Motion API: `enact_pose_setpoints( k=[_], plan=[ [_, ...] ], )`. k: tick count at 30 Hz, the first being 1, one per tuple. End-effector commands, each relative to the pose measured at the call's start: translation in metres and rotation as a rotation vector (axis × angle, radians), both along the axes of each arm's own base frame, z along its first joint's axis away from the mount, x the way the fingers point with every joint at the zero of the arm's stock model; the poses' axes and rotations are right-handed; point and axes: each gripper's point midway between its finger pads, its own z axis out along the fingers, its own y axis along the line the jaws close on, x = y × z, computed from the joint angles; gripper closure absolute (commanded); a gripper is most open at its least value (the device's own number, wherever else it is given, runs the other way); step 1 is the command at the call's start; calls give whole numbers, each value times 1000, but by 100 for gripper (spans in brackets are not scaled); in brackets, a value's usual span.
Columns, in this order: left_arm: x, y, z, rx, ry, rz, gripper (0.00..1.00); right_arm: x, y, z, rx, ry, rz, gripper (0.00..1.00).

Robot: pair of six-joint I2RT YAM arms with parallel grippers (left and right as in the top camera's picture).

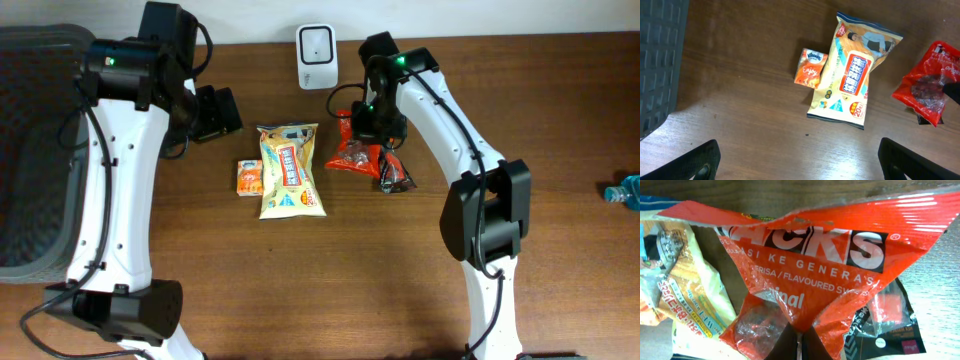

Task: Scan the item barcode
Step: 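Lift the red snack bag up to the scanner window with the right gripper, then carry the red bag right and drop it at the table edge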

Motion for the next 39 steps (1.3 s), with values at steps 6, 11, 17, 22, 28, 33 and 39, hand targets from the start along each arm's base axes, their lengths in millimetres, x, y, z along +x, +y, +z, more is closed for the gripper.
enact_pose_setpoints(
  k=[6, 11, 17, 22, 28, 33, 39],
  plan=[
    [-1, 1, 6, -1, -18, 8, 1, -28, 11, -23, -57, 51, 148, 21],
    [-1, 1, 6, -1, -18, 8, 1, -42, 8, -55, -72, 97, 155, 17],
    [-1, 1, 6, -1, -18, 8, 1, -29, 15, -75, -48, 30, 120, 94],
    [-1, 1, 6, 0, -18, 8, 1, -9, 26, -42, 167, 28, 53, 96],
    [-1, 1, 6, -1, -18, 8, 1, 0, 52, 108, 1178, 104, 126, 96],
    [-1, 1, 6, -1, -18, 8, 1, 2, 49, 103, 1153, 96, 116, 96],
    [-1, 1, 6, 0, -18, 8, 1, 99, 47, 85, 673, -337, -11, 96]
  ],
)
